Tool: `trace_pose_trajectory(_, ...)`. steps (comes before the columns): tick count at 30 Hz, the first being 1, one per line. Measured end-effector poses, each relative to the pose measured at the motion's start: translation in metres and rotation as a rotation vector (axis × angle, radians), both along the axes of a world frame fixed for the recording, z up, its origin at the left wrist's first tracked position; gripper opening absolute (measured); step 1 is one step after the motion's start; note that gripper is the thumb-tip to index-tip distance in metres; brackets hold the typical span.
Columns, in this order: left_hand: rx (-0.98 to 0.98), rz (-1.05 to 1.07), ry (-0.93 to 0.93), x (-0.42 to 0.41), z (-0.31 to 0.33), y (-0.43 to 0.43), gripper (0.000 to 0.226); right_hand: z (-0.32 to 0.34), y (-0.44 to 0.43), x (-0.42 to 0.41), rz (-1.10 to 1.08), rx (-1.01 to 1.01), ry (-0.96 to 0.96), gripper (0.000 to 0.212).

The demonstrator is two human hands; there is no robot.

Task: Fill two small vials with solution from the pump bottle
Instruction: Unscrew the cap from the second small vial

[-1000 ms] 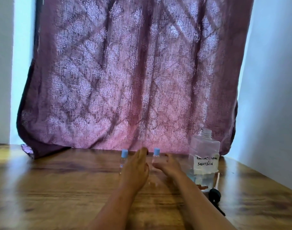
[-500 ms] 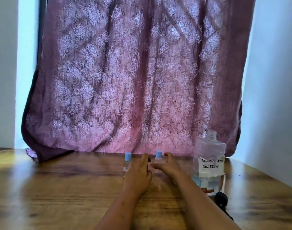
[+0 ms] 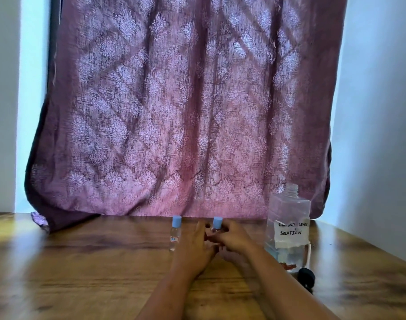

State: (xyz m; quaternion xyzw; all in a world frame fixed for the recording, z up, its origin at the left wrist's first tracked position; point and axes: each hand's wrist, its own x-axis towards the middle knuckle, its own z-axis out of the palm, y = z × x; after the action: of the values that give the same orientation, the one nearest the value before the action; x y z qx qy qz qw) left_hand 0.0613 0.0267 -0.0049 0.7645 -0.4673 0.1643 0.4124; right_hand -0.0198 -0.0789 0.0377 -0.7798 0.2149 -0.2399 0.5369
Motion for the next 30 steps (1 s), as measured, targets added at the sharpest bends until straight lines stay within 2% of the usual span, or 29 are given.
trace_pose_trajectory(3, 0.064, -0.050, 0.008, -0.005, 0.002, -0.001, 0.042, -0.002, -0.002, -0.019, 0.005, -0.208, 0.066, 0.037)
trace_pose_trajectory(6, 0.113, -0.078, -0.011, -0.007, 0.004, -0.002, 0.028, -0.003, -0.005, -0.034, 0.015, -0.256, 0.089, 0.046)
trace_pose_trajectory(10, 0.133, -0.118, 0.003, -0.007, 0.003, 0.001, 0.023, 0.001, -0.006, -0.040, 0.103, -0.355, 0.118, 0.041)
trace_pose_trajectory(13, 0.137, -0.163, 0.084, -0.008, 0.004, 0.003, 0.021, 0.005, -0.007, -0.040, 0.081, -0.366, 0.021, 0.031)
trace_pose_trajectory(15, 0.146, -0.149, 0.107, -0.010, 0.006, 0.003, 0.029, 0.008, -0.006, -0.040, 0.073, -0.365, -0.054, 0.024)
trace_pose_trajectory(17, 0.138, -0.142, 0.130, -0.012, 0.007, 0.004, 0.035, 0.008, -0.005, -0.040, 0.075, -0.391, -0.082, 0.025)
trace_pose_trajectory(20, 0.139, -0.165, 0.172, -0.016, 0.007, 0.003, 0.025, 0.008, -0.003, -0.037, 0.044, -0.433, -0.098, 0.025)
trace_pose_trajectory(24, 0.170, -0.126, 0.138, -0.020, 0.008, 0.001, 0.036, 0.007, -0.002, -0.035, 0.010, -0.473, -0.104, 0.020)
trace_pose_trajectory(30, 0.168, -0.144, 0.210, -0.017, 0.009, -0.001, 0.026, 0.008, -0.001, -0.036, 0.067, -0.502, -0.107, 0.019)
